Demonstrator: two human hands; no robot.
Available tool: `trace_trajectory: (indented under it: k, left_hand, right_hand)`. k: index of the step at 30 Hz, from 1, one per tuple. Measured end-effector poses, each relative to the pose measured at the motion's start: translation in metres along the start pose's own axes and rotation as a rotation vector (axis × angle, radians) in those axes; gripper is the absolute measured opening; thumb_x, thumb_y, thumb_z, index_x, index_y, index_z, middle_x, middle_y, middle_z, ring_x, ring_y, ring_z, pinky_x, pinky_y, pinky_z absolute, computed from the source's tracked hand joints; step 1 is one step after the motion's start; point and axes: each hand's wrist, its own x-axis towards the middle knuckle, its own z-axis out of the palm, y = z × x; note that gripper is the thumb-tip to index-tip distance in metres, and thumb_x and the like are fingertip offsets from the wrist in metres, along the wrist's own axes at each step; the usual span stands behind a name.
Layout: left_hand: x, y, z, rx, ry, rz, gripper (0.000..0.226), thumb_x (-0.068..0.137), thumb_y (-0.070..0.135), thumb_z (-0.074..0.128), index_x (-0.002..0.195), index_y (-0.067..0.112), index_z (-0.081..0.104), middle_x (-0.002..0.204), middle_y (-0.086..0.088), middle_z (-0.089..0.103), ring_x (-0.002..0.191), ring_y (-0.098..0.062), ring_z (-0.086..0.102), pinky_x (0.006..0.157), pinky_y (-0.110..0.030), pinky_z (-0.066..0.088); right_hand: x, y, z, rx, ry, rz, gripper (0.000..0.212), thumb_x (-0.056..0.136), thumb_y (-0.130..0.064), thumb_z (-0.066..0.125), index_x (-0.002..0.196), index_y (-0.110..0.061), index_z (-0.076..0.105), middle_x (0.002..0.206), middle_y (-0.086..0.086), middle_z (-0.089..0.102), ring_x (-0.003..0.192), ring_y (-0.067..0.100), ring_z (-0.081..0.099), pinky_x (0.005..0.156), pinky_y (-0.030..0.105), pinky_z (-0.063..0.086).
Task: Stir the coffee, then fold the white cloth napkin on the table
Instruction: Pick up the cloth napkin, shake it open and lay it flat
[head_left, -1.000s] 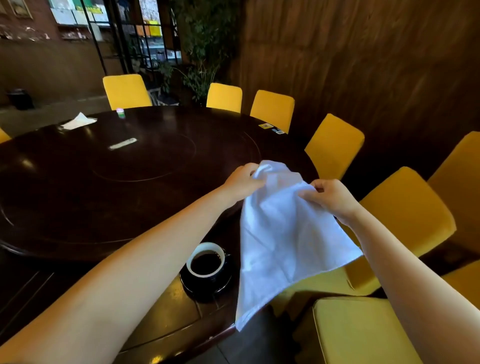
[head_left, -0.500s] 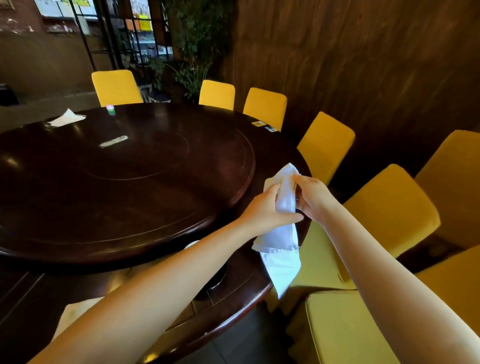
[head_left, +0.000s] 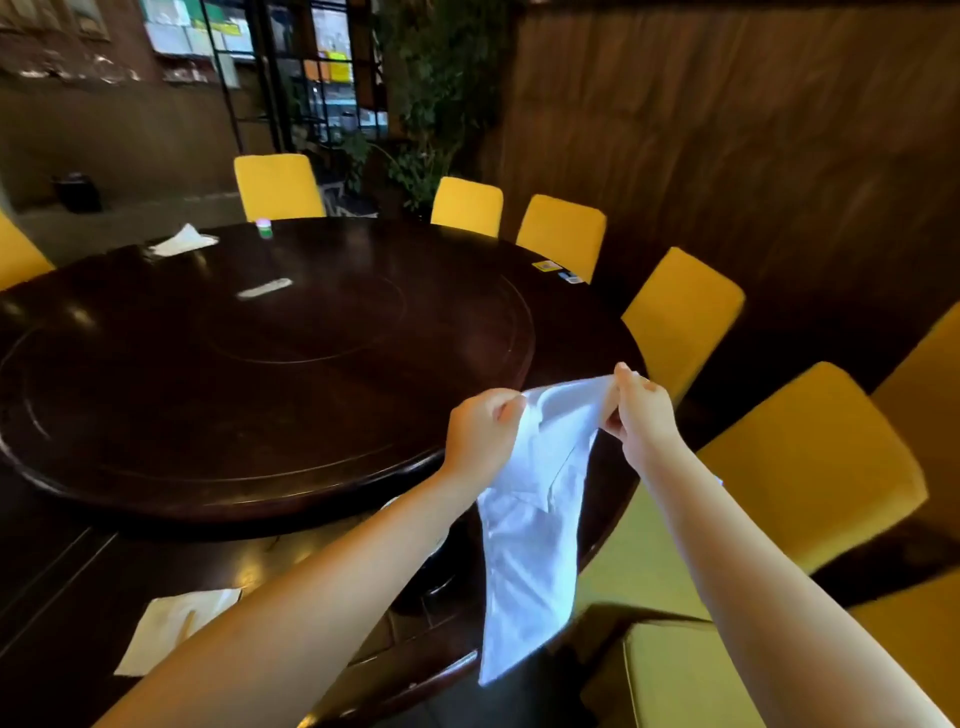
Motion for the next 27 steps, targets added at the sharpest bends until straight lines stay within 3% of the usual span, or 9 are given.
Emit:
trace_trajectory:
  k: [6,9,12,15,17,19,21,24,27]
  left_hand:
    - [0.026,0.005,-0.006,-0.098,0.001,-0.201,0.019,0.095,0.021,0.04,0.082,0.01,0.049,0.07,0.005,0.046,0.067,-0.01,0.044,0.053,-0.017,0.035]
    - [0.038,0.007,0.008,-0.075,-0.097,-0.201,0.028,0.089,0.037,0.053,0.07,0.019,0.041,0.066,0.009,0.04,0.061,-0.007,0.042,0.051,-0.02,0.032]
    - [0.057,0.014,0.027,0.184,-0.187,-0.125,0.014,0.08,0.023,0.059,0.077,0.016,0.047,0.074,0.008,0.047,0.068,-0.009,0.046,0.051,-0.021,0.03]
    - [0.075,0.03,0.046,0.222,-0.154,-0.074,0.016,0.088,0.015,0.051,0.101,0.008,0.058,0.096,-0.001,0.059,0.089,-0.017,0.054,0.067,-0.022,0.035]
    - [0.084,0.043,0.056,0.196,-0.211,-0.012,0.019,0.09,0.015,0.05,0.102,0.008,0.062,0.103,-0.004,0.064,0.097,-0.018,0.058,0.08,-0.026,0.041]
    - [0.093,0.053,0.065,0.178,-0.292,0.043,0.018,0.088,0.012,0.053,0.099,0.01,0.067,0.102,0.0,0.067,0.098,-0.014,0.059,0.085,-0.025,0.043]
    - [0.099,0.06,0.072,0.135,-0.327,0.057,0.016,0.085,0.01,0.057,0.093,0.013,0.07,0.092,0.007,0.067,0.093,-0.009,0.06,0.083,-0.02,0.043]
    - [0.108,0.064,0.073,0.097,-0.286,0.066,0.015,0.083,0.009,0.06,0.09,0.016,0.072,0.084,0.018,0.064,0.087,0.001,0.059,0.079,-0.012,0.042]
    - [0.119,0.069,0.059,0.098,-0.219,0.063,0.021,0.082,0.005,0.058,0.091,0.017,0.072,0.088,0.015,0.066,0.089,0.004,0.06,0.081,-0.008,0.043]
  right_hand:
    - [0.029,0.01,-0.003,-0.377,-0.038,-0.115,0.042,0.09,-0.023,0.047,0.05,-0.008,0.046,0.048,0.008,0.049,0.047,0.021,0.048,0.055,0.026,0.044]
    - [0.058,0.017,-0.024,-0.525,-0.064,-0.186,0.043,0.089,-0.025,0.047,0.049,-0.008,0.048,0.049,0.008,0.054,0.052,0.024,0.052,0.065,0.032,0.047]
    - [0.093,0.018,-0.052,-0.721,-0.165,-0.19,0.036,0.085,-0.024,0.047,0.054,-0.007,0.05,0.054,0.007,0.055,0.058,0.026,0.053,0.068,0.038,0.05]
    - [0.118,0.018,-0.072,-1.057,-0.335,-0.192,0.021,0.087,-0.028,0.054,0.084,-0.007,0.054,0.076,0.005,0.058,0.08,0.028,0.057,0.071,0.035,0.045]
    - [0.133,0.018,-0.075,-1.085,-0.414,-0.337,0.054,0.083,-0.041,0.064,0.122,-0.008,0.048,0.115,0.01,0.057,0.113,0.029,0.053,0.089,0.036,0.045]
    - [0.134,0.007,-0.065,-0.98,-0.534,-0.581,0.071,0.08,-0.045,0.067,0.138,-0.016,0.038,0.137,0.002,0.046,0.129,0.023,0.039,0.105,0.038,0.036]
    - [0.135,-0.007,-0.05,-0.82,-0.722,-0.727,0.056,0.084,-0.037,0.065,0.134,-0.018,0.046,0.128,-0.007,0.052,0.121,0.011,0.043,0.102,0.029,0.036]
    - [0.14,-0.017,-0.03,-0.703,-0.768,-0.762,0.018,0.091,-0.024,0.056,0.088,-0.009,0.063,0.082,0.001,0.064,0.076,0.016,0.057,0.068,0.031,0.042]
    - [0.16,-0.008,-0.023,-0.752,-0.688,-0.712,0.029,0.086,-0.017,0.053,0.059,-0.017,0.044,0.057,-0.004,0.045,0.058,0.015,0.042,0.057,0.031,0.033]
